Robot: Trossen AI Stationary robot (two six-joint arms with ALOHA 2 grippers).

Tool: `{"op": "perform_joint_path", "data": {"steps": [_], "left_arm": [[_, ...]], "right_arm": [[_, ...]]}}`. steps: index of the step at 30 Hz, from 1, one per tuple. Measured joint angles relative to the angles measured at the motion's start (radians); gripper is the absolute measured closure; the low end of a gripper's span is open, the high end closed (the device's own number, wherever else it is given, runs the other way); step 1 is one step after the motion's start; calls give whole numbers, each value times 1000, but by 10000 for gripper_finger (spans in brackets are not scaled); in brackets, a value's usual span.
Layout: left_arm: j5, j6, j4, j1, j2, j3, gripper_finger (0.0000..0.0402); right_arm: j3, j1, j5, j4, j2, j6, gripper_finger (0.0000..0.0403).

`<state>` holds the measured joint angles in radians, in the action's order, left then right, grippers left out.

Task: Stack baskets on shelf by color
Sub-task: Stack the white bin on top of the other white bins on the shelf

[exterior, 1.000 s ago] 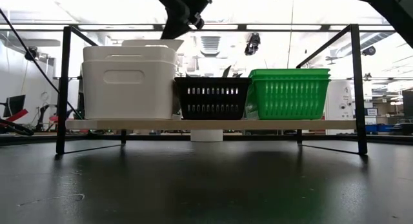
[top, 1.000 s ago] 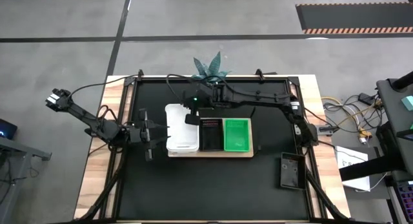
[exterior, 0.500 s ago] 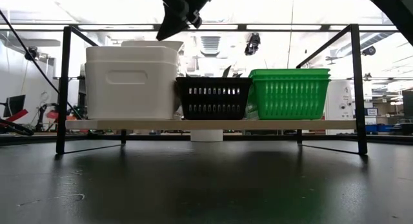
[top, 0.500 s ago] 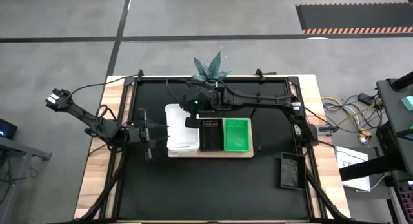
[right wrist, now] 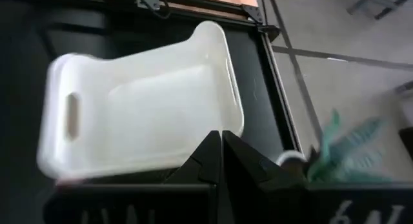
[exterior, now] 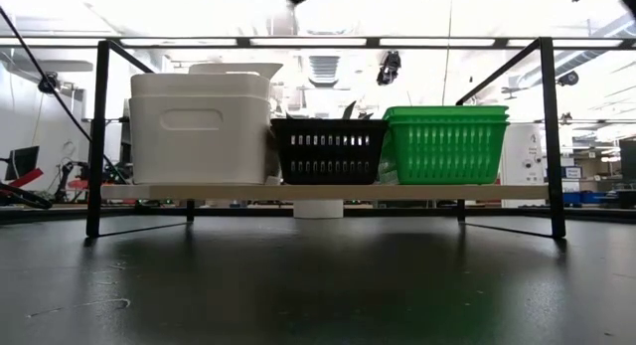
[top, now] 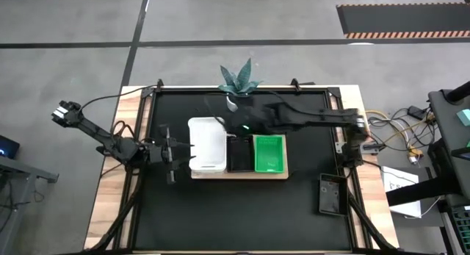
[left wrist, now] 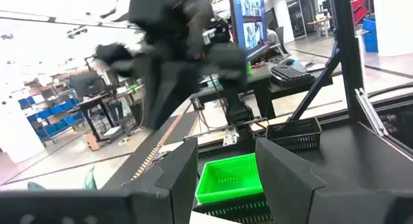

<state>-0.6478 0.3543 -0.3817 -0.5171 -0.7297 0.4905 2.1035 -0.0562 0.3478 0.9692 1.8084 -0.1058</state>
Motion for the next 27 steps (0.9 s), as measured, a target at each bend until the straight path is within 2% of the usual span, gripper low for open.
{"op": "perform_joint_path", "data": {"steps": [4,6,9,11,14,16,18,22,27], "left_arm": [[-52,-11,-2,0,-108,51,261],[-117,-45,6,2,-185,102,261],[-237,-158,71,15,-300,224,261],[-270,-324,207,22,-369,315,261],[-269,-692,467,41,-484,444,261],[-267,-924,627,55,-558,530,261],[-243,-1092,759,69,-628,622,261],[-197,-1271,963,102,-742,803,261],[-152,-1437,1181,156,-825,969,261]], "right_arm": [[-162,-107,20,5,-128,104,394],[-260,-162,37,-16,-186,157,394],[-391,-237,120,-38,-275,228,394],[-463,-281,171,-38,-325,274,394],[-566,-335,199,-45,-393,308,394],[-634,-355,215,-85,-437,305,394],[-703,-367,226,-130,-478,275,394],[-819,-369,224,-208,-555,202,394],[-910,-370,223,-219,-652,206,394]]}}
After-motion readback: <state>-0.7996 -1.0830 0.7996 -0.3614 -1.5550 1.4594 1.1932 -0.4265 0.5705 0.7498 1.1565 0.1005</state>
